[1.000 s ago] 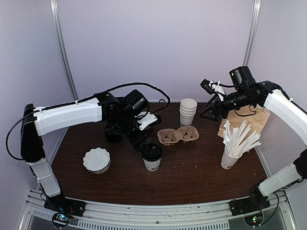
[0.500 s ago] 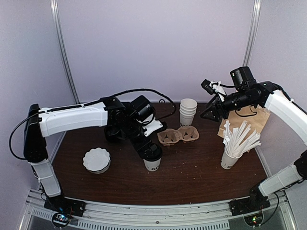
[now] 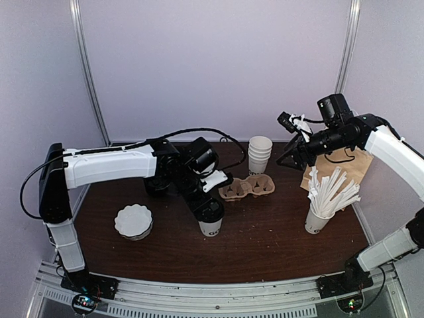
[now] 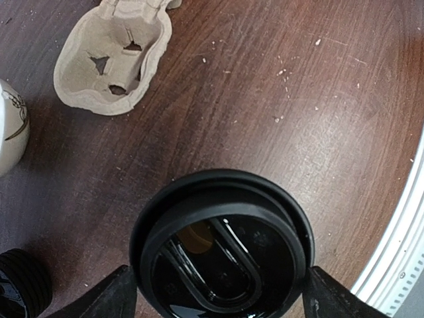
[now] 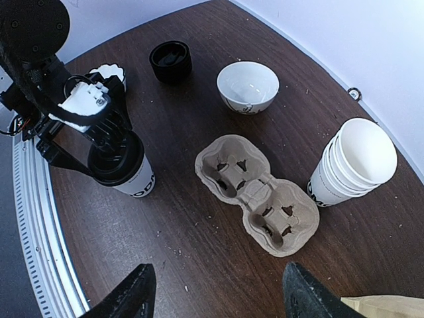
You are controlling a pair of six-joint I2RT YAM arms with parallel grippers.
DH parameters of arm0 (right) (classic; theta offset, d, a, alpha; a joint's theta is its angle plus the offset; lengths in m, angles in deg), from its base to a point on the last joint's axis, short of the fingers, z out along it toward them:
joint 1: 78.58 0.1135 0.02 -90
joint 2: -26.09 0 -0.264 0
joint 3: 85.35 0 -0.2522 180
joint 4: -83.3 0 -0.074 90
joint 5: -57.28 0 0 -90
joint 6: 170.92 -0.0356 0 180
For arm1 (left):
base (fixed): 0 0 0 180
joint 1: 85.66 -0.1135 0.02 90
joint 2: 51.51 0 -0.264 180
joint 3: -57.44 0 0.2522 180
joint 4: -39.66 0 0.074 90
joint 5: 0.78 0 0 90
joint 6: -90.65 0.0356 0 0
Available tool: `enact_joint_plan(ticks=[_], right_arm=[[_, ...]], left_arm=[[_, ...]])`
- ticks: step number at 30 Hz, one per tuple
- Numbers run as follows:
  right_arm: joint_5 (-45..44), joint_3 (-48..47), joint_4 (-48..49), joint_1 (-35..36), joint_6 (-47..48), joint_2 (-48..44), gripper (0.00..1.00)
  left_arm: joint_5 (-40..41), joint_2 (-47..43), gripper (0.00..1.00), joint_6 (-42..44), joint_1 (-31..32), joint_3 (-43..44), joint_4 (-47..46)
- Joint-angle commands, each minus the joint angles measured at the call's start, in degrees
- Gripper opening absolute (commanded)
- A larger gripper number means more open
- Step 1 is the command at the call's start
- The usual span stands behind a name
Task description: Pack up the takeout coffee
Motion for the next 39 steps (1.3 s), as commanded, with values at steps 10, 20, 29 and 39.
enact_joint_plan(ticks=[10,20,29,39], right_arm=[[0.00,0.74,1.47,-0.44,0.29,-0.99,0.69],[-0.08,0.62,1.31,-0.44,0.29,-0.96,0.69],[-0.42,1.16,1.64,-0.53,0.29,-1.43,0.69],[-0.34,1.29,1.87,-0.53,0.38,-1.31,0.69]], left_arm=[[-0.62,0.03,0.74,0.24,-0.16,1.45,0.26],[6.60,-2.79,0.73,2.67,-2.07,2.46,2.89],[6.09,-3.35,0.73,5.34,-12.45,4.87,3.21],[5.38,5.11,0.73,3.42,-22.09,14.42,2.64]])
